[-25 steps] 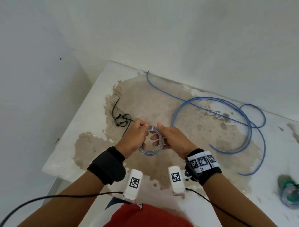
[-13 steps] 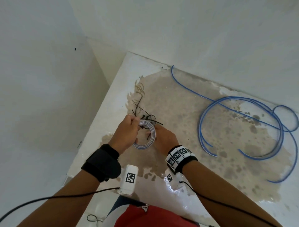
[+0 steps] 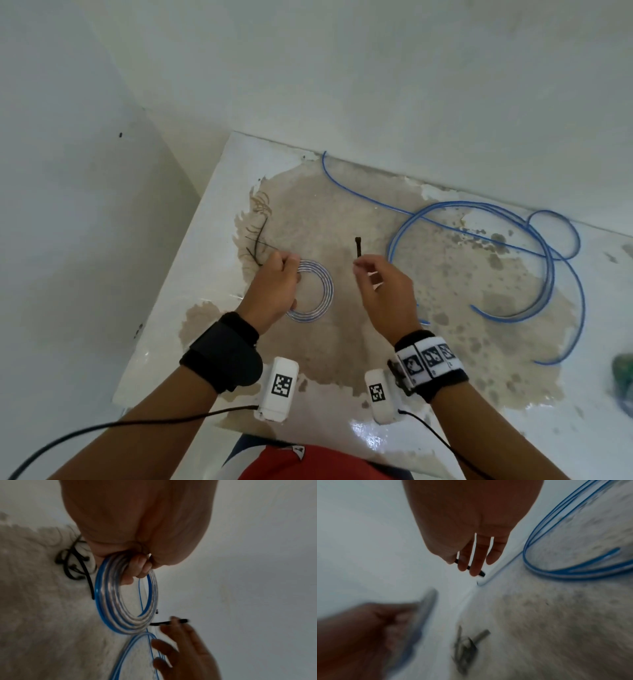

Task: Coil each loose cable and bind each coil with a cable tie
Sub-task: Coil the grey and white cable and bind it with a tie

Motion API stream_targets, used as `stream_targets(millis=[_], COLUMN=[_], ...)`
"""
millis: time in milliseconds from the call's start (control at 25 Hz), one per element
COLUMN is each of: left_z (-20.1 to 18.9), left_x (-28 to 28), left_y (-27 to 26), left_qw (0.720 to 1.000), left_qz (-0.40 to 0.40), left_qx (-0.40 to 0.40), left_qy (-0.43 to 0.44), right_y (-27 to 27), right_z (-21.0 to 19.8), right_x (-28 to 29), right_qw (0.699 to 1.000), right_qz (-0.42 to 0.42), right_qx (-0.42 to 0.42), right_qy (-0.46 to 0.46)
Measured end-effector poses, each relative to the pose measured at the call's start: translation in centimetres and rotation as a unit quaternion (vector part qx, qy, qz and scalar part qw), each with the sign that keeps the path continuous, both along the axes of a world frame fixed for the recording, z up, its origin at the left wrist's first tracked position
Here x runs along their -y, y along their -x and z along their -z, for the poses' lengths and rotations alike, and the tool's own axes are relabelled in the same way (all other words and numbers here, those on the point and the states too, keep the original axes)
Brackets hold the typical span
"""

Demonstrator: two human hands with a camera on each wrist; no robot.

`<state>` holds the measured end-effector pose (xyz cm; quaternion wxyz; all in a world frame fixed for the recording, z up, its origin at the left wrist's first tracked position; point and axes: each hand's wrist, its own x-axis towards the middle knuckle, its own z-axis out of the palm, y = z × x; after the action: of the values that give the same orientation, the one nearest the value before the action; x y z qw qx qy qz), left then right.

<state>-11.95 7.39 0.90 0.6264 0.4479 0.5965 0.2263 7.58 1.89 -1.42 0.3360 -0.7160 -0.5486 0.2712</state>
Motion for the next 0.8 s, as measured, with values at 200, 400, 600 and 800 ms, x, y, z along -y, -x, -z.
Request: stream_targets(millis=[200,400,600,800], left_z=[-1.0,-3.0,-4.9,-5.5], left_x=[1.2,4.1,8.9,12.2], left_y=[-7.7,-16.9,-24.7,-30.2], left_qw=[0.998,0.993,0.991,0.994], left_qz=[0.053,0.074,0.076,0.046], left_qx=[-0.014,-0.037,-0.038,-0.021], left_qy=[-0.040,-0.078,-0.108,-0.098], right_y=[-4.9,-11.0,-18.4,-23.8], right_z=[-8.7,-8.5,-7.9,-9.0], right_x=[5.6,10.0,13.0,15.6], right_qw=[0.983,0.991,0.992,0.990], right_qz=[0.017,-0.012,-0.007,-0.022], right_qx=[-0.162,-0.114,-0.085,-0.044], right_qy=[-0.089,-0.066,-0.098,-0.134])
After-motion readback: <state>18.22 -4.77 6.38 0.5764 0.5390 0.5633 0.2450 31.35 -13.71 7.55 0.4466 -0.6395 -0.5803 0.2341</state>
